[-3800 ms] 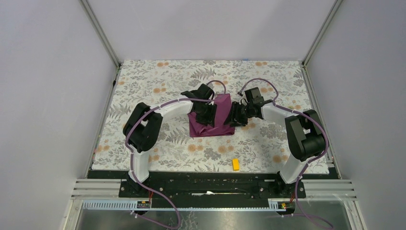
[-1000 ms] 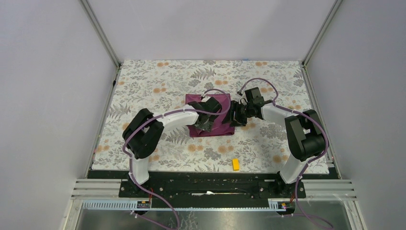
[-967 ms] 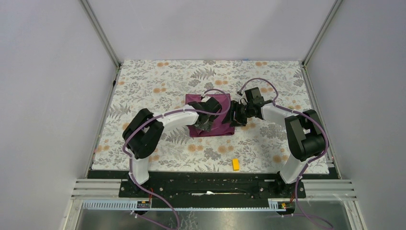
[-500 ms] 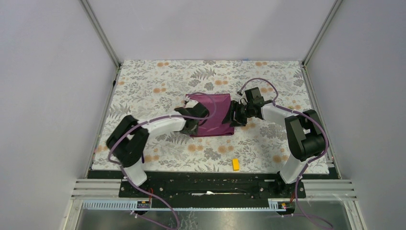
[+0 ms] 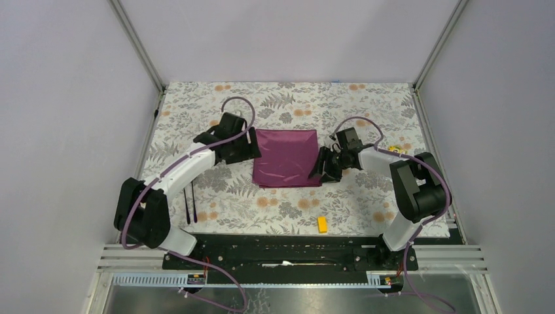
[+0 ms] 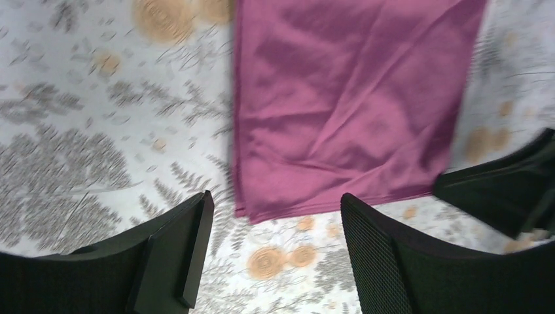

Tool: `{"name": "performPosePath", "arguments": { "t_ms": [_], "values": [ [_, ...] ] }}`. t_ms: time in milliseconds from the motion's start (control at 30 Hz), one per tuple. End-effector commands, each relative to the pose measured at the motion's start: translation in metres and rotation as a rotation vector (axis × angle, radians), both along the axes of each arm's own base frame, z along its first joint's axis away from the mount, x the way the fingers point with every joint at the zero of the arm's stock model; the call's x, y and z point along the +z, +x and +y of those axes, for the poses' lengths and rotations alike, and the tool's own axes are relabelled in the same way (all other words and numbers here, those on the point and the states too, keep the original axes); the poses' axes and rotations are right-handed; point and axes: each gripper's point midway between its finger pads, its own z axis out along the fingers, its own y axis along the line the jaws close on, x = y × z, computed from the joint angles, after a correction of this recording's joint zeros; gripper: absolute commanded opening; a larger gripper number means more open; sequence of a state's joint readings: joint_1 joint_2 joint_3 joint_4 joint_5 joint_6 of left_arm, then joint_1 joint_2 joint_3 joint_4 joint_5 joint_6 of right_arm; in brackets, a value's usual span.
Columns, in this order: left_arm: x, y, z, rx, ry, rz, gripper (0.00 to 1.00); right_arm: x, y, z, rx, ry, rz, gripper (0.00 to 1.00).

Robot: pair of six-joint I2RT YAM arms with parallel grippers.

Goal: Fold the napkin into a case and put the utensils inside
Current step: Smooth out the square-folded napkin at the center of the board, then rotate the square-folded napkin at the center of the board.

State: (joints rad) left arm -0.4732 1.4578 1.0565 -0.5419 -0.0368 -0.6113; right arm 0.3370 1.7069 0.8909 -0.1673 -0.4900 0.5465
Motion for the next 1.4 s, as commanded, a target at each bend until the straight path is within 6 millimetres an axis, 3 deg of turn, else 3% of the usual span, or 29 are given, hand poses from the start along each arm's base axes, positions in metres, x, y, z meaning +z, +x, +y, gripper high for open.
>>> {"name": "performPosePath", "arguments": {
  "t_ms": [0,100,267,433,600,667,767,933,1033,1067,1133,1233,1267,1367],
  "values": [
    [0.047,0.03,-0.044,-0.128,-0.226,-0.089,0.76,0.0,-0.002,-0.005,-0.074,0.033,0.02,0.58],
    [0.059,0.038,-0.055,-0.149,-0.271,-0.115,0.76,0.0,-0.005,-0.012,-0.078,0.025,0.013,0.59],
    [0.059,0.055,-0.068,-0.186,-0.33,-0.12,0.76,0.005,-0.007,-0.022,-0.052,-0.002,-0.014,0.6],
    [0.055,0.087,-0.087,-0.277,-0.362,-0.127,0.85,0.009,-0.018,-0.035,-0.032,-0.044,-0.019,0.61],
    [0.029,0.136,-0.094,-0.32,-0.257,-0.135,0.87,-0.002,-0.031,-0.031,-0.03,-0.005,0.016,0.59],
    [0.009,0.155,-0.099,-0.332,-0.246,-0.106,0.87,-0.009,-0.029,-0.028,-0.048,0.018,0.021,0.55],
    [0.005,0.176,-0.098,-0.316,-0.249,-0.084,0.87,-0.017,-0.021,-0.026,-0.088,0.026,0.021,0.48],
    [0.017,0.19,-0.089,-0.296,-0.25,-0.124,0.87,-0.022,0.002,-0.029,-0.121,-0.018,-0.02,0.29],
    [0.022,0.194,-0.08,-0.285,-0.278,-0.127,0.87,-0.028,0.018,-0.029,-0.108,-0.049,-0.021,0.11],
    [0.023,0.196,-0.077,-0.278,-0.286,-0.127,0.87,-0.031,0.023,-0.033,-0.092,-0.084,-0.017,0.02],
    [0.021,0.201,-0.068,-0.252,-0.309,-0.115,0.86,-0.041,0.038,-0.055,-0.073,-0.25,0.0,0.0],
    [0.015,0.211,-0.05,-0.198,-0.349,-0.093,0.85,-0.051,0.076,-0.102,-0.018,-0.568,0.013,0.0],
    [0.013,0.214,-0.044,-0.176,-0.36,-0.084,0.85,-0.047,0.096,-0.117,-0.002,-0.673,0.009,0.0],
    [0.014,0.226,-0.029,-0.132,-0.4,-0.082,0.84,-0.035,0.152,-0.132,0.103,-0.818,-0.086,0.0]
  ]
}}
